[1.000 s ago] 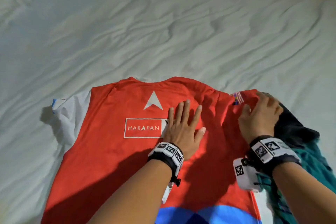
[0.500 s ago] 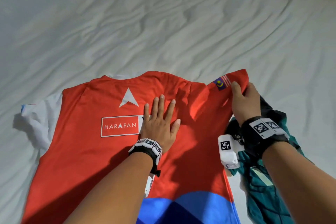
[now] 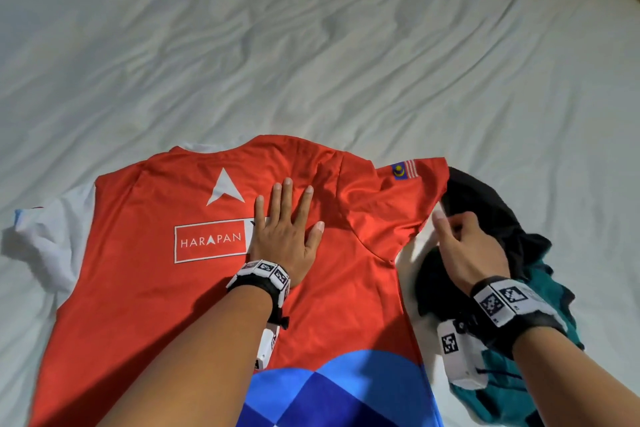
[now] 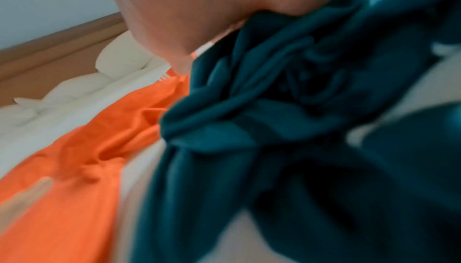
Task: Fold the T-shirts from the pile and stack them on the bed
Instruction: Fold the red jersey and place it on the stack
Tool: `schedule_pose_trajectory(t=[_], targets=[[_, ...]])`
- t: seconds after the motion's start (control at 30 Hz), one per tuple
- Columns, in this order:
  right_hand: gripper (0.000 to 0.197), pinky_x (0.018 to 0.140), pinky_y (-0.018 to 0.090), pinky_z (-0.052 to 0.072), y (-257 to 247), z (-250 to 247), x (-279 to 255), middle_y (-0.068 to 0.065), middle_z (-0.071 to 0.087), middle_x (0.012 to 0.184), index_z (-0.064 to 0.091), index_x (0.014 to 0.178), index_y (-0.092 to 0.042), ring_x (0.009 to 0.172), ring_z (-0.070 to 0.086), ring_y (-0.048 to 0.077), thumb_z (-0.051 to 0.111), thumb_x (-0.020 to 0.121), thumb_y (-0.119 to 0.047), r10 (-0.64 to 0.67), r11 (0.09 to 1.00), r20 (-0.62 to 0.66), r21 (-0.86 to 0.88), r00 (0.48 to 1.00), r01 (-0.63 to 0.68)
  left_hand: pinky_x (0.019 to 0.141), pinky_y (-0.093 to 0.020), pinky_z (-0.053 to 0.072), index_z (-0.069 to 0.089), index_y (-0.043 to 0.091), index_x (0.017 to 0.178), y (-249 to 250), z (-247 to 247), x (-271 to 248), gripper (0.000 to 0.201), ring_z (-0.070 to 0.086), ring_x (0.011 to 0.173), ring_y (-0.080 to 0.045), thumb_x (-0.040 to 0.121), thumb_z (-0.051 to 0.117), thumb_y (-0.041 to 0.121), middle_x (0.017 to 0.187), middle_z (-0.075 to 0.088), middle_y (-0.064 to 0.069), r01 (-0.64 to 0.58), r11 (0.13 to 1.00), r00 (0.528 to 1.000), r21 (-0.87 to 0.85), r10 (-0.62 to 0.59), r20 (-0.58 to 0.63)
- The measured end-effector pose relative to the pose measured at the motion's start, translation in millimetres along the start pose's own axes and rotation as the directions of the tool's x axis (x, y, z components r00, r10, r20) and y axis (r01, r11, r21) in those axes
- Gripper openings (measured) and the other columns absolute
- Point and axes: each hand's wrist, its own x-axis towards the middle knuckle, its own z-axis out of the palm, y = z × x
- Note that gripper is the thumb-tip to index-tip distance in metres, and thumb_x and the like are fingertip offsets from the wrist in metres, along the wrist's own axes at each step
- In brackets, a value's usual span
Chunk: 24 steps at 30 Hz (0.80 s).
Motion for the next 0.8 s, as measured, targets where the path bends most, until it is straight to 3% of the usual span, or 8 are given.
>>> schedule_pose_trajectory(t=[0.17,0.27,0.33,0.43,0.5,0.6,0.73,0.8], targets=[[0.053,0.094,0.050,0.044,22.5,-13.0,-8.4,0.008,0.059,0.087,0.047,0.102,-0.019,0.087,0.059,0.034,0.022,0.098,-0.065,0.168,0.961,0.034,-0.226,0.985,-0.156,0.125,-0.056,-0.002,-0.005,0.027,0.163,0.8,0.3,0.1,0.069,-0.009,0.157,-0.029,0.103,0.007,0.058,0.170,-0.012,-0.012,0.000,1.000,1.000,0.005,0.000,-0.011],[0.052,0.098,0.049,0.043,10.0,-4.9,10.9,0.018,0.062,0.109,0.057,0.106,-0.011,0.106,0.058,0.039,0.037,0.096,-0.058,0.063,0.998,-0.039,-0.006,0.997,-0.063,0.125,-0.057,-0.002,-0.003,0.027,0.164,0.9,1.2,0.2,0.069,-0.007,0.158,-0.030,0.103,0.011,0.057,0.170,-0.009,-0.013,-0.006,1.000,1.000,0.005,0.006,-0.021],[0.055,0.101,0.042,0.042,-10.8,1.7,22.5,0.021,0.062,0.122,0.060,0.123,-0.004,0.116,0.057,0.038,0.048,0.095,-0.050,-0.008,0.982,-0.122,0.187,0.992,0.031,0.125,-0.056,-0.003,-0.003,0.027,0.164,0.3,1.9,0.2,0.069,-0.007,0.158,-0.030,0.104,0.011,0.057,0.170,-0.010,-0.013,-0.007,1.000,1.000,0.010,0.007,-0.023],[0.054,0.101,0.028,0.037,-39.2,7.0,32.1,0.014,0.060,0.132,0.045,0.142,-0.002,0.123,0.057,0.030,0.059,0.100,-0.033,0.085,0.895,-0.068,0.444,0.994,-0.046,0.125,-0.056,-0.004,-0.004,0.027,0.164,-0.1,2.3,0.3,0.069,-0.008,0.157,-0.030,0.104,0.011,0.057,0.170,-0.011,-0.012,-0.009,1.000,1.000,0.018,0.010,-0.022],[0.050,0.103,0.035,0.044,-44.0,13.3,38.9,0.011,0.063,0.126,0.048,0.137,-0.008,0.117,0.061,0.028,0.063,0.097,-0.034,0.131,0.857,0.008,0.502,0.991,-0.117,0.125,-0.056,-0.004,-0.004,0.027,0.164,-0.2,2.6,-0.1,0.068,-0.008,0.158,-0.030,0.104,0.010,0.057,0.170,-0.011,-0.012,-0.009,1.000,1.000,0.018,0.009,-0.023],[0.036,0.094,0.044,0.051,-39.2,18.4,43.1,0.010,0.069,0.103,0.063,0.110,-0.007,0.102,0.066,0.031,0.068,0.093,-0.039,0.098,0.873,-0.001,0.480,0.995,-0.085,0.125,-0.056,-0.004,-0.005,0.027,0.163,-0.4,3.1,0.1,0.068,-0.008,0.157,-0.030,0.104,0.009,0.058,0.170,-0.011,-0.012,-0.007,1.000,1.000,0.023,0.007,-0.027],[0.017,0.077,0.033,0.051,-37.5,10.9,32.1,-0.001,0.068,0.082,0.068,0.092,-0.014,0.077,0.063,0.013,0.071,0.091,-0.030,0.034,0.755,-0.137,0.652,0.990,0.065,0.125,-0.056,-0.003,-0.004,0.027,0.164,-0.7,4.1,1.3,0.068,-0.008,0.158,-0.030,0.104,0.011,0.057,0.170,-0.010,-0.013,-0.007,1.000,1.000,0.022,0.007,-0.028],[0.015,0.071,0.032,0.051,-37.5,7.0,27.5,0.001,0.067,0.076,0.067,0.086,-0.012,0.068,0.059,0.012,0.076,0.084,-0.024,0.052,0.696,-0.187,0.711,0.981,0.099,0.125,-0.057,-0.002,-0.003,0.027,0.164,-0.6,4.3,1.1,0.069,-0.007,0.158,-0.030,0.104,0.011,0.057,0.170,-0.009,-0.013,-0.006,1.000,0.999,0.027,0.006,-0.032]])
